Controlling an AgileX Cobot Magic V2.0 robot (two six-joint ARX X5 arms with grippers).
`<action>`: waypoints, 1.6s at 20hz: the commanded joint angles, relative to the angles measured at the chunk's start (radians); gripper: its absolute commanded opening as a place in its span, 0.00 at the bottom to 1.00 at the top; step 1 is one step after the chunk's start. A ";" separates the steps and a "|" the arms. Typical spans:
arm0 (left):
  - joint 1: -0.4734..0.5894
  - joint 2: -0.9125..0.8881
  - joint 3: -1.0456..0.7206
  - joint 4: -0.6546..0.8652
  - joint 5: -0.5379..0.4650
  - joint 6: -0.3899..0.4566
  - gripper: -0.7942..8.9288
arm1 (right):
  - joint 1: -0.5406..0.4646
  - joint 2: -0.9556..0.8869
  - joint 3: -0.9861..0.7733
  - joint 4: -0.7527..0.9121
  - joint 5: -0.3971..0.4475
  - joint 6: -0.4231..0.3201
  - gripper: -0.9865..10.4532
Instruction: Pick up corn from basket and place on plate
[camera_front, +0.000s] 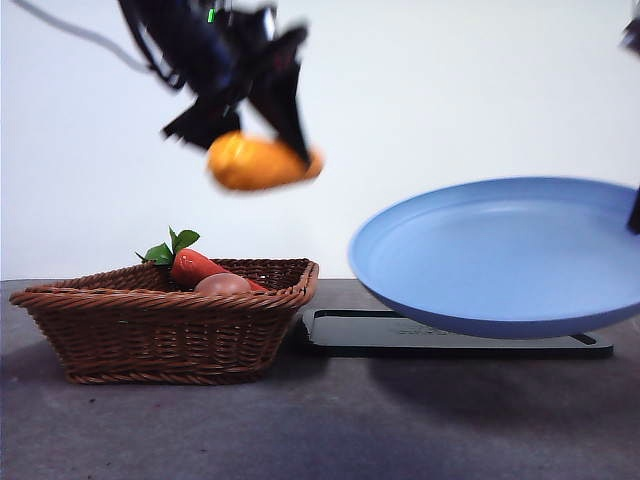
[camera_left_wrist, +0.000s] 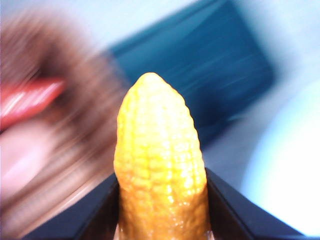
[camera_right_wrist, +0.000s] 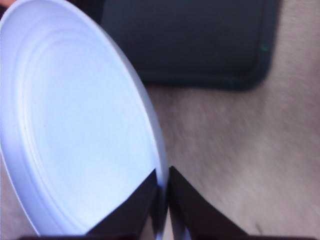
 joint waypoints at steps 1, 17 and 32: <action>-0.044 0.004 0.022 0.031 0.080 -0.009 0.28 | -0.018 0.087 0.023 0.048 -0.081 0.055 0.09; -0.265 0.127 0.022 0.053 0.038 0.130 0.35 | -0.037 0.232 0.153 0.073 -0.301 0.088 0.09; -0.257 0.091 0.196 -0.091 0.045 0.119 0.47 | -0.055 0.328 0.155 0.140 -0.221 0.085 0.09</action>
